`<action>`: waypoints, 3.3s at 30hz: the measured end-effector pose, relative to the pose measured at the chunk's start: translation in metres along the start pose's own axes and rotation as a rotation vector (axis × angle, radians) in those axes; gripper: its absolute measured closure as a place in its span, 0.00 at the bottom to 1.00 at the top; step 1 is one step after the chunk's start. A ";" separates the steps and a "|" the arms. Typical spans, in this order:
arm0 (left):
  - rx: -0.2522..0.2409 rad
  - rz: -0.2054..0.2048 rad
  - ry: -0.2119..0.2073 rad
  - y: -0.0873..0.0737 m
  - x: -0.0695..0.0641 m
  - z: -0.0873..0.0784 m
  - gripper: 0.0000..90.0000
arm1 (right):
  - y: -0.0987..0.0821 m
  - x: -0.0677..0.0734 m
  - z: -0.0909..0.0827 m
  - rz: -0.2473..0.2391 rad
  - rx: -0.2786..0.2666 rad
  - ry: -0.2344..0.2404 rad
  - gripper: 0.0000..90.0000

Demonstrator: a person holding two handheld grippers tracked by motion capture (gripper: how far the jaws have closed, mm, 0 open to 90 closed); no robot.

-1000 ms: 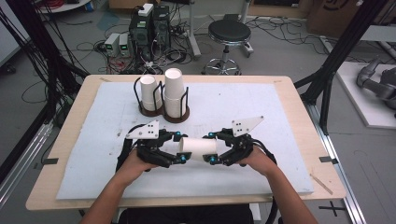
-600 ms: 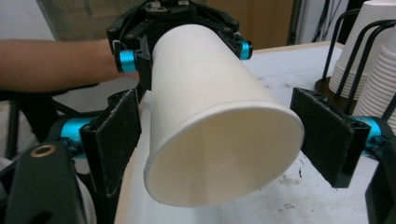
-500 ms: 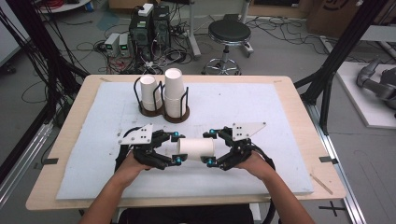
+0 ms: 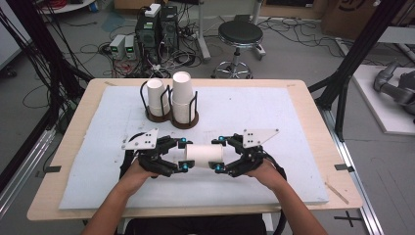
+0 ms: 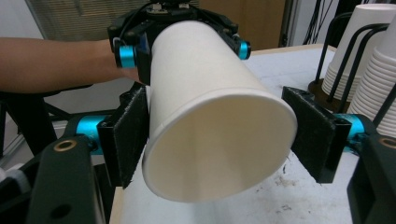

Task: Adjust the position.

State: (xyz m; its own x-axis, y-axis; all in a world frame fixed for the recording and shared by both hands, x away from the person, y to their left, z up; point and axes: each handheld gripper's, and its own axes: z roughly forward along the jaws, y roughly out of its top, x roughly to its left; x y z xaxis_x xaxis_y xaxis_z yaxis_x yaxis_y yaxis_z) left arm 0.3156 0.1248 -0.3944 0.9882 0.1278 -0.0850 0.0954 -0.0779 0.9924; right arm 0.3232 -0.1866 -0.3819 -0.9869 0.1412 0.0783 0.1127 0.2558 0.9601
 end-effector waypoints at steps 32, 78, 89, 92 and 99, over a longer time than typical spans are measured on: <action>-0.021 -0.016 -0.023 0.000 0.000 0.001 0.39 | 0.001 -0.006 -0.003 0.069 -0.063 0.032 0.21; 0.037 -0.039 0.018 0.000 -0.002 0.009 0.39 | 0.011 -0.007 -0.002 0.098 -0.087 0.027 0.21; -0.009 -0.046 0.022 0.000 -0.001 0.005 0.40 | 0.008 -0.008 0.000 0.148 -0.161 0.030 0.26; 0.023 -0.038 0.025 -0.003 -0.001 0.008 0.40 | 0.008 -0.008 -0.001 0.126 -0.137 0.031 0.29; 0.083 -0.039 0.032 -0.002 -0.002 0.012 0.39 | 0.008 -0.008 -0.001 0.088 -0.099 0.030 0.31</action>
State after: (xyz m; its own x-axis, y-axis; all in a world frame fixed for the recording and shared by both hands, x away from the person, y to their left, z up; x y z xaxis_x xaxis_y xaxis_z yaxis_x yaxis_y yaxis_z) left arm 0.3146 0.1132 -0.3970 0.9793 0.1636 -0.1194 0.1449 -0.1539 0.9774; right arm 0.3320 -0.1870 -0.3740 -0.9769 0.1301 0.1697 0.1883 0.1474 0.9710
